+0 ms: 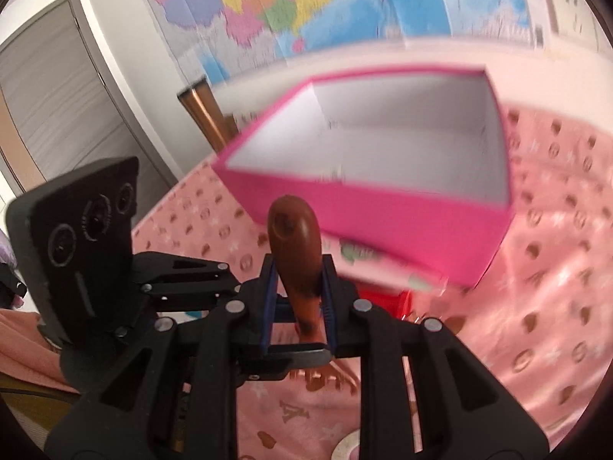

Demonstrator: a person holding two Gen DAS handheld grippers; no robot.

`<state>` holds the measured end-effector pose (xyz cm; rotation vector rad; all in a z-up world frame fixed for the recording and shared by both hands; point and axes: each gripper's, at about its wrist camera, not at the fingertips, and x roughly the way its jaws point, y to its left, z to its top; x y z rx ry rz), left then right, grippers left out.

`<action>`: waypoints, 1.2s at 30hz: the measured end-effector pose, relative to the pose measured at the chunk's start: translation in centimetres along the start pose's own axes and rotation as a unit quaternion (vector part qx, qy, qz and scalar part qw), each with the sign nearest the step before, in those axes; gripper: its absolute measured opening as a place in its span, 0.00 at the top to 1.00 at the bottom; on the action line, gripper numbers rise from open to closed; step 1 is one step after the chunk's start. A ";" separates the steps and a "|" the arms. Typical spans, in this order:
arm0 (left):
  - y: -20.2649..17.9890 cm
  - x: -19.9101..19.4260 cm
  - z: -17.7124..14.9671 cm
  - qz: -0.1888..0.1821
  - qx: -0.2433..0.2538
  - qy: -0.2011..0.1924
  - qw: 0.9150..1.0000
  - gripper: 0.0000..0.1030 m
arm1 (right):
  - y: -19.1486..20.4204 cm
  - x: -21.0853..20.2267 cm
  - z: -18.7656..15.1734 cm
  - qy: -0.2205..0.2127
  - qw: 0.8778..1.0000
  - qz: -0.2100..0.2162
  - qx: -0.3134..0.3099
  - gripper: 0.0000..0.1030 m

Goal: Organize rigid objects
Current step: 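Lift the comb into the magenta box and open the right gripper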

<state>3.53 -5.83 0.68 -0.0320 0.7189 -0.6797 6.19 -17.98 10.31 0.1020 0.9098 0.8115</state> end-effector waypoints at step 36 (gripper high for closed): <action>7.2 7.2 10.7 0.071 -0.078 0.015 0.994 0.62 | -9.9 6.9 11.8 0.003 0.992 -0.119 0.030 0.76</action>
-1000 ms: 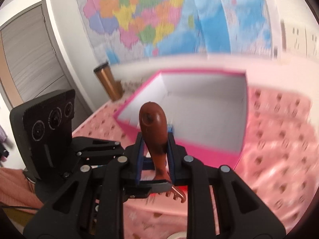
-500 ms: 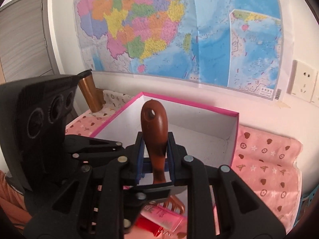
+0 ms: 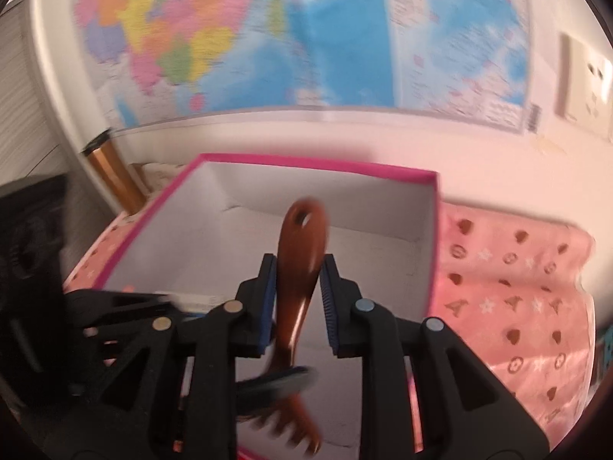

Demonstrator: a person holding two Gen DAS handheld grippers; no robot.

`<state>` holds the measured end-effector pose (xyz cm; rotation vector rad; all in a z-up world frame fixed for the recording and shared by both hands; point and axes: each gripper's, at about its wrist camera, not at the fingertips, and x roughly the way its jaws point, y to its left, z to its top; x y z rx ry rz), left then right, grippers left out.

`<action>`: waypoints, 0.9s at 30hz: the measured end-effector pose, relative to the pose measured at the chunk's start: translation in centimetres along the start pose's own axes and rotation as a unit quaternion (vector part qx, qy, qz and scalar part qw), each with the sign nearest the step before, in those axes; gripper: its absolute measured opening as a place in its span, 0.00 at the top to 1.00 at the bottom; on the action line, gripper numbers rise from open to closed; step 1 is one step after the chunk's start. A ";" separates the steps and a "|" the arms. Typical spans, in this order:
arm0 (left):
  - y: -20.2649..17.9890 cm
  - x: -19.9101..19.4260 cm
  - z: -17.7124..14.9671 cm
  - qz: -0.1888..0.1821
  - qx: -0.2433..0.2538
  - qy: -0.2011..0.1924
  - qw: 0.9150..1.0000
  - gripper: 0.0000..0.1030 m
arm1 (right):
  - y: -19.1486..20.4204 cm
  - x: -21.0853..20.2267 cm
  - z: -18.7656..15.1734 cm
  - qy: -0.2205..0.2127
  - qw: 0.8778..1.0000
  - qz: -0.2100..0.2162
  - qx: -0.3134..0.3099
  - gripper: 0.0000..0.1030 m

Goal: Organize rigid objects
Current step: 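Lift the comb into the magenta box and open the right gripper, then grasp the red corkscrew with the right gripper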

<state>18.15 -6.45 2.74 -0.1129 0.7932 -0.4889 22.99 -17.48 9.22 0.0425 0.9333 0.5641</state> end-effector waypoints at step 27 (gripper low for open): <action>0.4 -7.1 -12.6 0.016 0.005 0.001 1.000 0.52 | 1.4 -7.3 -16.5 -0.004 0.995 0.081 0.061 0.67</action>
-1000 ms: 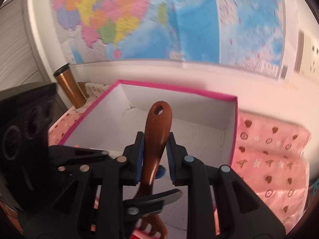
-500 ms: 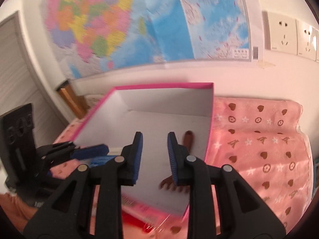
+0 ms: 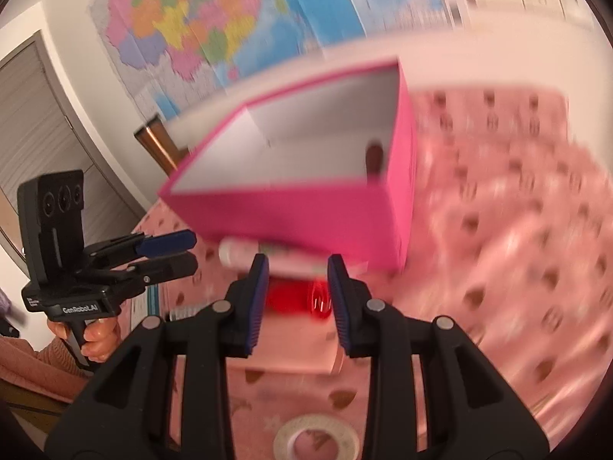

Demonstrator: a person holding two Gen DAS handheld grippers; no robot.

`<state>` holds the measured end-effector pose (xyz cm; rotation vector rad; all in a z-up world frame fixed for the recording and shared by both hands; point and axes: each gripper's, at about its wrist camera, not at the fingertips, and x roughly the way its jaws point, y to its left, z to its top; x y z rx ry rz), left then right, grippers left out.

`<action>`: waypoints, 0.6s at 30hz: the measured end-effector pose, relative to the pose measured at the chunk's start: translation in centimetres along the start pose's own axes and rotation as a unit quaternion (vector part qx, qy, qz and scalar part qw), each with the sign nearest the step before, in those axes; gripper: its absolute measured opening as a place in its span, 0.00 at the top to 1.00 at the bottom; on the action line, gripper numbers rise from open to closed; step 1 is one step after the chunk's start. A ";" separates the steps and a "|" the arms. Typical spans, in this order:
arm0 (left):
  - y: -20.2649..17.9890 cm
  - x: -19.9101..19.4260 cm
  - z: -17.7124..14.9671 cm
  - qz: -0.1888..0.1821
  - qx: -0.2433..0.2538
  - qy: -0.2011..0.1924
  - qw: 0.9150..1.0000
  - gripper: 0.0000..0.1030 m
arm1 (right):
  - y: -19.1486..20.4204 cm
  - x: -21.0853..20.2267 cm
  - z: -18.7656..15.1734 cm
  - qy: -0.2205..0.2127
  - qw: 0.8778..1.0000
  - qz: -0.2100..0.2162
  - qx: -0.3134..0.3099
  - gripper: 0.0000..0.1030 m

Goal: Organize rigid objects
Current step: 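Grasp the red corkscrew with the right gripper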

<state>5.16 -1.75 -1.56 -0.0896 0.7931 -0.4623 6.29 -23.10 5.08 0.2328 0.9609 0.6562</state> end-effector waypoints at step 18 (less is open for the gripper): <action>0.8 3.6 -1.8 -0.041 -0.045 0.083 0.995 0.51 | 0.4 3.8 -0.7 0.032 0.999 -0.042 -0.008 0.67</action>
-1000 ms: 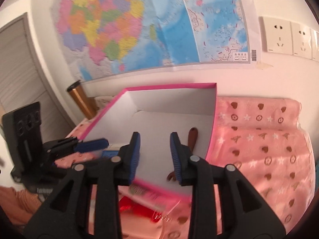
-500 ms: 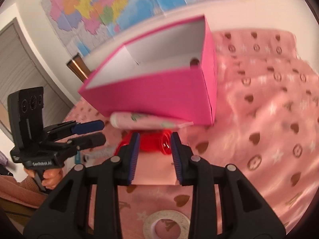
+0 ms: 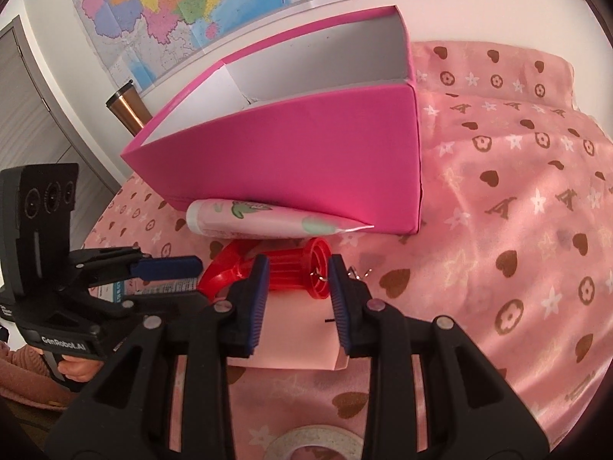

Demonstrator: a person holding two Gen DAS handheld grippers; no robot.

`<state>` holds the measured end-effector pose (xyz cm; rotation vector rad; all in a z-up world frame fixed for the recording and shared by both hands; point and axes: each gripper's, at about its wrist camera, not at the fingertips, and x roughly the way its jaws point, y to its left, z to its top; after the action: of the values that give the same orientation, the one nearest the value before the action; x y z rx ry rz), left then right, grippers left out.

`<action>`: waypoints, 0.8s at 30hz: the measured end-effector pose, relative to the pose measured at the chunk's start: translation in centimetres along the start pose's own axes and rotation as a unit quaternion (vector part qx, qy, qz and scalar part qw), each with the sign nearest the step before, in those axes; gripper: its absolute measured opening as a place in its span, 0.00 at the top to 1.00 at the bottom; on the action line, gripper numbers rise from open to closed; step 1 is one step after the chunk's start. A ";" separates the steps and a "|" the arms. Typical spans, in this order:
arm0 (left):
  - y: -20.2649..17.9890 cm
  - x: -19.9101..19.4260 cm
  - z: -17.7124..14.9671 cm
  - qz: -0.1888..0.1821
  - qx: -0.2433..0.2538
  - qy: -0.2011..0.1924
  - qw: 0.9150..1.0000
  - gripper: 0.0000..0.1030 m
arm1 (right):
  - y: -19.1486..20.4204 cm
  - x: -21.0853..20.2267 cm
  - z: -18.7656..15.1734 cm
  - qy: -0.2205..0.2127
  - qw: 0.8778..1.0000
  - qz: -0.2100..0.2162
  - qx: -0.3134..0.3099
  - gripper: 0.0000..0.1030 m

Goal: Organize rigid objects
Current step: 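Grasp the red corkscrew with the right gripper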

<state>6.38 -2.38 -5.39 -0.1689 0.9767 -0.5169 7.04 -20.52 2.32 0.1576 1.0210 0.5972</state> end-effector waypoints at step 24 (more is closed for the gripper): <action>-1.9 0.1 -0.2 -0.012 -0.005 0.008 1.000 0.57 | 1.1 -1.9 -0.7 -0.007 1.000 -0.014 -0.020 0.80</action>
<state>5.61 -4.00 -4.88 -0.1863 0.9936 -0.5355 5.30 -20.72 3.88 0.1118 0.9961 0.5906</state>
